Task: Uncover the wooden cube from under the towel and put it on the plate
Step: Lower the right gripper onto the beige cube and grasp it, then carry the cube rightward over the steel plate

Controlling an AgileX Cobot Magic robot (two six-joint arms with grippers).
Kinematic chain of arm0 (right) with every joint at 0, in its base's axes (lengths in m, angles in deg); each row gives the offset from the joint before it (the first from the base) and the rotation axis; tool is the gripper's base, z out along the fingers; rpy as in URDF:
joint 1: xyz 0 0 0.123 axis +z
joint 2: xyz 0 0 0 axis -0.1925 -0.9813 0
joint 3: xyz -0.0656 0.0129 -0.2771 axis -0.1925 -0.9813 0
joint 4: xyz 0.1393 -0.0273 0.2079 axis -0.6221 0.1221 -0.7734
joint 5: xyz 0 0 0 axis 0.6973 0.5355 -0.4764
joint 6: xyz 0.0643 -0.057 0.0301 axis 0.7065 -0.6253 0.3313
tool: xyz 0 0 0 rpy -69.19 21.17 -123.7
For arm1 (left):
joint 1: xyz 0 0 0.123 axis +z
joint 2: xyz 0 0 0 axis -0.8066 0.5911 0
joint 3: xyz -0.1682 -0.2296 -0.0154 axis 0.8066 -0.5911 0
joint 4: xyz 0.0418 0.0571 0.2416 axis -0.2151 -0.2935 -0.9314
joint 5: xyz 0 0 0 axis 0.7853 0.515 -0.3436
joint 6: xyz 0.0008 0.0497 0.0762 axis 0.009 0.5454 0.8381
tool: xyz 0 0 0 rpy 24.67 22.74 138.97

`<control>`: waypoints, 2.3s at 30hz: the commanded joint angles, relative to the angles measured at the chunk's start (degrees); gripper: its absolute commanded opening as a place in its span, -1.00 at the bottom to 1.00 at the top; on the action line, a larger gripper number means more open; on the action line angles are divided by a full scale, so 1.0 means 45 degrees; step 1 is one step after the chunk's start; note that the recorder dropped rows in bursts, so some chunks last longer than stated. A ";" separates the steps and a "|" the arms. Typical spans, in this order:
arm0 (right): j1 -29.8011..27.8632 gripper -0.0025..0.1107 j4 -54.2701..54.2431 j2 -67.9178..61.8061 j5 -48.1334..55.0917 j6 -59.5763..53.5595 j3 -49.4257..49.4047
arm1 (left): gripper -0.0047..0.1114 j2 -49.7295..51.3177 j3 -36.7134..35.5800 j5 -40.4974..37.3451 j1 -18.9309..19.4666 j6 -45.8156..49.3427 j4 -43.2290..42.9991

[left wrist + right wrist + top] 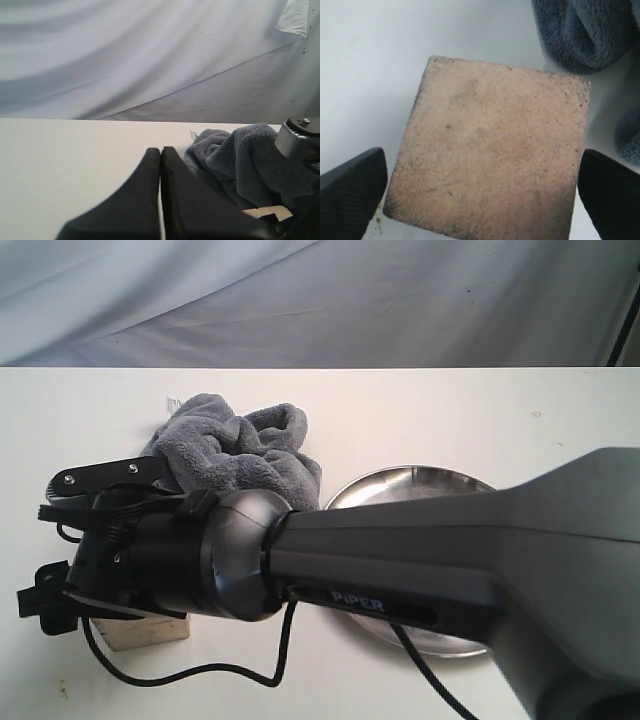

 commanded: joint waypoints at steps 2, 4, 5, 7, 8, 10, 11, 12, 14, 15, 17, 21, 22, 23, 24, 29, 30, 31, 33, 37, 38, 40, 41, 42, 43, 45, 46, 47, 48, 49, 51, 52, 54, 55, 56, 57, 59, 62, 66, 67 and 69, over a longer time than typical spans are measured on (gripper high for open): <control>0.0084 0.59 0.0107 -0.0001 -0.0175 0.0064 -0.0086 | -0.89 -0.0020 -0.0056 0.0021 -0.0010 -0.0037 -0.0008; 0.0084 0.55 0.0069 -0.0001 -0.0175 0.0064 -0.0086 | -0.89 -0.0020 -0.0056 0.0021 -0.0010 -0.0014 -0.0008; 0.0084 0.52 0.0069 0.0026 -0.0175 0.0064 -0.0086 | -0.89 -0.0020 -0.0056 0.0021 -0.0010 -0.0014 -0.0008; 0.0084 0.44 0.0047 0.0054 -0.0209 0.0064 -0.0086 | -0.89 -0.0020 -0.0056 0.0021 -0.0010 -0.0014 -0.0008; 0.0084 0.40 0.0047 0.0054 -0.0209 0.0064 -0.0086 | -0.89 -0.0020 -0.0056 0.0021 -0.0010 -0.0014 -0.0008; 0.0084 0.32 0.0047 0.0109 -0.0209 0.0064 -0.0086 | -0.89 -0.0020 -0.0056 0.0021 -0.0010 -0.0014 -0.0008; 0.0084 0.28 0.0047 0.0133 -0.0209 0.0064 -0.0086 | -0.89 -0.0020 -0.0056 0.0021 -0.0010 -0.0014 -0.0008; 0.0109 0.24 0.0047 0.0188 -0.0209 0.0064 -0.0086 | -0.89 -0.0020 -0.0056 0.0021 -0.0010 -0.0014 -0.0008; 0.0109 0.20 0.0069 0.0331 -0.0209 0.0040 -0.0086 | -0.89 -0.0020 -0.0056 0.0021 -0.0010 -0.0014 -0.0008; 0.0109 0.19 0.0113 0.0444 -0.0180 -0.0040 -0.0086 | -0.89 -0.0020 -0.0056 0.0021 -0.0010 -0.0014 -0.0008; 0.0109 0.19 0.0227 0.0621 -0.0125 -0.0096 -0.0086 | -0.89 -0.0020 -0.0056 0.0021 -0.0010 -0.0014 -0.0008; 0.0109 0.14 0.0259 0.0949 0.0001 -0.0643 -0.0086 | -0.89 -0.0020 -0.0056 0.0021 -0.0010 -0.0014 -0.0008; 0.0109 0.13 0.0259 0.1016 0.0080 -0.0718 -0.0086 | -0.89 -0.0020 -0.0056 0.0021 -0.0010 -0.0014 -0.0008; 0.0109 0.13 0.0259 0.1067 0.0161 -0.0743 -0.0086 | -0.89 -0.0020 -0.0056 0.0021 -0.0010 -0.0014 -0.0008; 0.0109 0.13 0.0259 0.1067 0.0324 -0.0876 -0.0086 | -0.89 -0.0020 -0.0056 0.0021 -0.0010 -0.0014 -0.0008; 0.0155 0.13 0.0259 0.1067 0.1333 -0.2339 -0.0086 | -0.89 -0.0020 -0.0056 0.0021 -0.0010 -0.0014 -0.0008; 0.0155 0.13 0.0259 0.1067 0.1385 -0.2633 -0.0086 | -0.89 -0.0020 -0.0056 0.0021 -0.0010 -0.0014 -0.0008; 0.0155 0.13 0.0259 0.1067 0.1546 -0.2852 -0.0086 | -0.89 -0.0020 -0.0056 0.0021 -0.0010 -0.0014 -0.0008; 0.0155 0.13 0.0259 0.1067 0.1854 -0.3192 -0.0086 | -0.89 -0.0020 -0.0056 0.0021 -0.0010 -0.0014 -0.0008; 0.0155 0.13 0.0259 0.1196 0.1993 -0.3250 -0.0086 | -0.89 -0.0020 -0.0056 0.0021 -0.0010 -0.0014 -0.0008; 0.0155 0.13 0.0259 0.1232 0.1993 -0.3250 -0.0086 | -0.89 -0.0020 -0.0056 0.0021 -0.0010 -0.0014 -0.0008; 0.0155 0.13 0.0298 0.1370 0.1922 -0.3250 -0.0086 | -0.89 -0.0020 -0.0056 0.0021 -0.0010 -0.0014 -0.0008; 0.0155 0.13 0.0298 0.1511 0.1921 -0.3250 -0.0086 | -0.89 -0.0020 -0.0056 0.0021 -0.0010 -0.0014 -0.0008; 0.0155 0.13 0.0332 0.1548 0.1921 -0.3250 -0.0086 | -0.89 -0.0020 -0.0056 0.0021 -0.0010 -0.0014 -0.0008; 0.0155 0.12 0.0356 0.1620 0.1948 -0.3250 -0.0086 | -0.89 -0.0020 -0.0056 0.0021 -0.0010 -0.0014 -0.0008; 0.0155 0.10 0.0383 0.1727 0.1979 -0.3250 -0.0086 | -0.89 -0.0020 -0.0056 0.0021 -0.0010 -0.0014 -0.0008; 0.0155 0.09 0.0393 0.1742 0.2005 -0.3250 -0.0086 | -0.89 -0.0020 -0.0056 0.0021 -0.0010 -0.0014 -0.0008; 0.0155 0.08 0.0393 0.1766 0.2041 -0.3250 -0.0086 | -0.89 -0.0020 -0.0056 0.0021 -0.0010 -0.0014 -0.0008; 0.0155 0.08 0.0393 0.1799 0.2099 -0.3288 -0.0086 | -0.89 -0.0020 -0.0056 0.0021 -0.0010 -0.0014 -0.0008; 0.0155 0.08 0.0393 0.1801 0.2220 -0.3300 -0.0086 | -0.89 -0.0020 -0.0056 0.0021 -0.0010 -0.0014 -0.0008; 0.0155 0.08 0.0393 0.1846 0.2516 -0.3341 -0.0086 | -0.89 -0.0020 -0.0056 0.0021 -0.0010 -0.0014 -0.0008; 0.0155 0.08 0.0393 0.1928 0.2646 -0.3376 -0.0086 | -0.89 -0.0020 -0.0056 0.0021 -0.0010 -0.0014 -0.0008; 0.0155 0.08 0.0486 0.2092 0.3059 -0.3395 -0.0086 | -0.89 -0.0020 -0.0056 0.0021 -0.0010 -0.0014 -0.0008; 0.0155 0.08 0.0486 0.2195 0.3255 -0.3395 -0.0086 | -0.89 -0.0020 -0.0056 0.0021 -0.0010 -0.0014 -0.0008; 0.0155 0.08 0.0486 0.2349 0.3340 -0.3395 -0.0086 | -0.89 -0.0020 -0.0056 0.0021 -0.0010 -0.0014 -0.0008; 0.0155 0.08 0.0526 0.2473 0.3370 -0.3440 -0.0086 | -0.89 -0.0020 -0.0056 0.0021 -0.0010 -0.0014 -0.0008; 0.0155 0.08 0.0555 0.2879 0.3345 -0.3467 -0.0199 | -0.89 -0.0020 -0.0056 0.0021 -0.0010 -0.0014 -0.0008; 0.0128 0.08 0.0772 0.3591 0.3345 -0.3467 -0.0672 | -0.89 -0.0020 -0.0056 0.0021 -0.0010 -0.0014 -0.0008; -0.0306 0.08 0.0869 0.4733 0.3345 -0.3467 -0.1709 | -0.89 -0.0020 -0.0056 0.0021 -0.0010 -0.0014 -0.0008; -0.0410 0.08 0.0869 0.5054 0.3287 -0.3425 -0.2021 | -0.89 -0.0020 -0.0056 0.0021 -0.0010 -0.0014 -0.0008; -0.0599 0.08 0.0909 0.5768 0.3185 -0.3389 -0.2644 | -0.89 -0.0020 -0.0056 0.0021 -0.0010 -0.0014 -0.0008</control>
